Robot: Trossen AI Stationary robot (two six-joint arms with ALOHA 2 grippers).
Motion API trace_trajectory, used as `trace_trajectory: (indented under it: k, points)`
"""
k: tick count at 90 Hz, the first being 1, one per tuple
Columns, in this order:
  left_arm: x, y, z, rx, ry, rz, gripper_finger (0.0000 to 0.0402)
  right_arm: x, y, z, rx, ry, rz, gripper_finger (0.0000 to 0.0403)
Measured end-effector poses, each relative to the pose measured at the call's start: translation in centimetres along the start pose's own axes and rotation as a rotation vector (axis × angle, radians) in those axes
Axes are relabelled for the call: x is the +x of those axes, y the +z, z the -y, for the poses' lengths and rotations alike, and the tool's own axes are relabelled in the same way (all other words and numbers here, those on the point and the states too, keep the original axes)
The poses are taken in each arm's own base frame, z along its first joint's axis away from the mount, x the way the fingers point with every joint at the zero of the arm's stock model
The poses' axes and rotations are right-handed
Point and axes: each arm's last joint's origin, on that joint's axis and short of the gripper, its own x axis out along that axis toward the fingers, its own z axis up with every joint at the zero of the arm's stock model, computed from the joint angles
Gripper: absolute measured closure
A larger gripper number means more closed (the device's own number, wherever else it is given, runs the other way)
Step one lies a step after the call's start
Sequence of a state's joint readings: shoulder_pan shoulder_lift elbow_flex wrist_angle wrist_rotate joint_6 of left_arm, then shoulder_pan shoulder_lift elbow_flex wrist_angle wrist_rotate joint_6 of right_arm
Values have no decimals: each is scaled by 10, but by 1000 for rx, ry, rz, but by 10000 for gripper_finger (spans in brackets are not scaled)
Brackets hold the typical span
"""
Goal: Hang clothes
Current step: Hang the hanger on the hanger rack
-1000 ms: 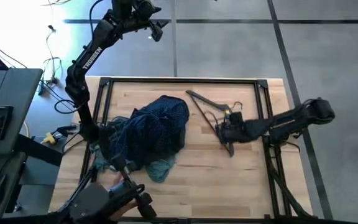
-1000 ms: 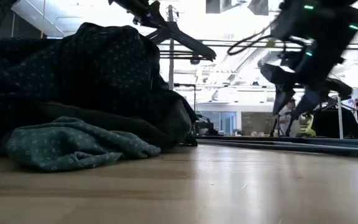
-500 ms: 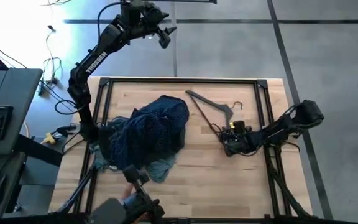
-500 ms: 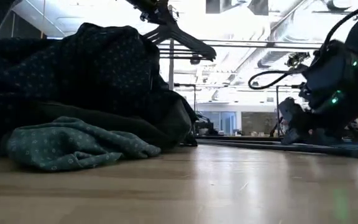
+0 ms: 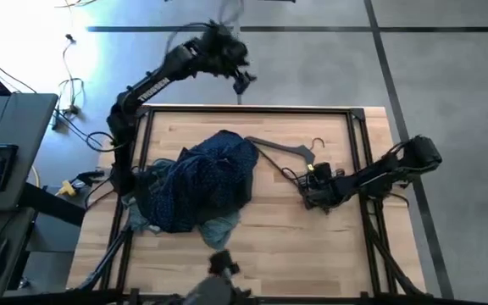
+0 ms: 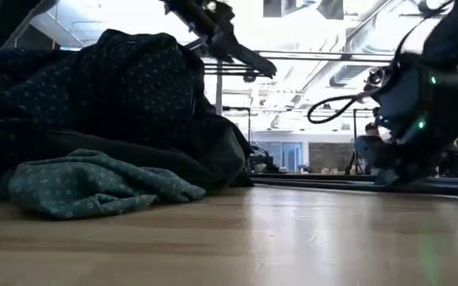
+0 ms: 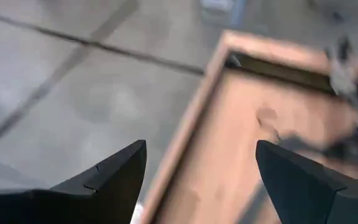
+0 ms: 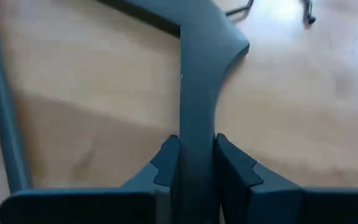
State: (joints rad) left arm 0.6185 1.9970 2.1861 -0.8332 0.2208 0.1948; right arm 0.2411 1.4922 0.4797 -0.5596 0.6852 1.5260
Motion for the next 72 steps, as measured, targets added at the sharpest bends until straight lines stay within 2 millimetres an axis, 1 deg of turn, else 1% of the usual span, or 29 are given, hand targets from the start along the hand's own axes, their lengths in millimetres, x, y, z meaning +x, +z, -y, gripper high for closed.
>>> trace_trajectory:
  k: [8,18,28,34,42,47,53,64,72]
  points:
    - [25,-9,17,8,-123,-64,124,-10,10,6,-10,-26,-3,357]
    - [69,-26,38,6,-253,-151,124,-17,18,9,-5,-13,42,357]
    - [117,-45,59,54,-291,-204,124,-19,21,10,-34,-2,83,357]
    - [143,-57,71,105,-297,-227,124,-19,22,9,-39,-2,85,357]
    - [171,-75,84,157,-280,-271,124,-19,22,9,-44,-3,89,357]
    - [185,-84,90,166,-271,-293,124,-19,22,9,-42,2,89,357]
    - [195,-93,94,177,-261,-319,124,-19,22,8,-37,8,89,357]
    - [207,-104,95,193,-202,-359,124,-19,22,6,-49,24,92,357]
    - [212,-108,93,255,-132,-380,124,-20,23,4,-72,39,95,357]
